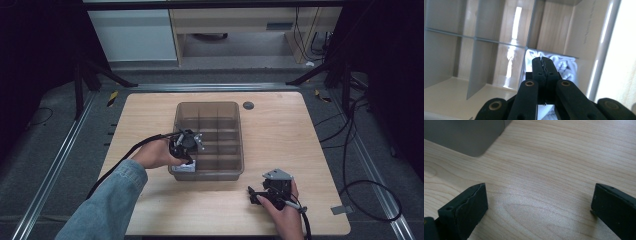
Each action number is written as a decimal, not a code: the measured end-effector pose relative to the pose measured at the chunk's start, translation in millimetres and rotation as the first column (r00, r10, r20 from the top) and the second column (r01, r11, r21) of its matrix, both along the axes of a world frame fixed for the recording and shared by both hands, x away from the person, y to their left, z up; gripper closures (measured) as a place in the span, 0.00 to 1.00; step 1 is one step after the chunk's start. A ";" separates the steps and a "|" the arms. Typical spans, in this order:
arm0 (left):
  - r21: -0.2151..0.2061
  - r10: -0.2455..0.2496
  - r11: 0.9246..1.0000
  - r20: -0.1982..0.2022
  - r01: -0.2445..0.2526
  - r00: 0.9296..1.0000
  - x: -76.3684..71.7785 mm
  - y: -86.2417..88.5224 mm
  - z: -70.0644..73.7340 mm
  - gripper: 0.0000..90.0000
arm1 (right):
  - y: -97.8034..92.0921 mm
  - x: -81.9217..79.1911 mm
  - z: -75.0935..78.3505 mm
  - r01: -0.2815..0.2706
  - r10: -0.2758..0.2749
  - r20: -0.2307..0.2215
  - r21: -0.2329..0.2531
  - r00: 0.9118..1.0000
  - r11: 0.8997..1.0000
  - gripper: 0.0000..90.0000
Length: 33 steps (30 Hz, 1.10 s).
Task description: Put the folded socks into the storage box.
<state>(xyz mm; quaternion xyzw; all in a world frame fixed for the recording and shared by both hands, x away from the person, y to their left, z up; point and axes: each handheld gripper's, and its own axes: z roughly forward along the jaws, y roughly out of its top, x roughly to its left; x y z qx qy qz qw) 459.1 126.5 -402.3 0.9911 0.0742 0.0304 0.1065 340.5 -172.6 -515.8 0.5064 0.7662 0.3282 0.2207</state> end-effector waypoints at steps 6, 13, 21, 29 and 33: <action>-0.042 0.009 0.999 0.021 -0.008 1.000 -2.4 5.1 9.8 1.00 | 0.0 -0.1 0.0 0.000 0.000 0.000 0.001 1.000 1.000 0.01; -0.111 0.031 0.993 0.025 -0.028 0.999 -6.5 10.8 18.8 0.99 | 0.0 -0.1 0.1 0.000 0.000 -0.001 0.001 1.000 1.000 0.01; -0.163 0.048 0.986 0.042 -0.041 0.998 -10.4 12.6 22.3 0.98 | 0.0 -0.1 0.0 0.000 0.000 -0.001 0.001 1.000 1.000 0.01; -0.204 0.080 0.977 0.074 -0.063 0.994 -12.0 13.9 25.3 0.95 | 0.0 -0.1 0.1 0.000 0.000 0.000 0.001 1.000 1.000 0.01; -0.214 0.099 0.974 0.084 -0.079 0.992 -12.7 14.3 26.2 0.90 | 0.0 -0.1 0.0 0.000 0.000 0.000 0.000 1.000 1.000 0.01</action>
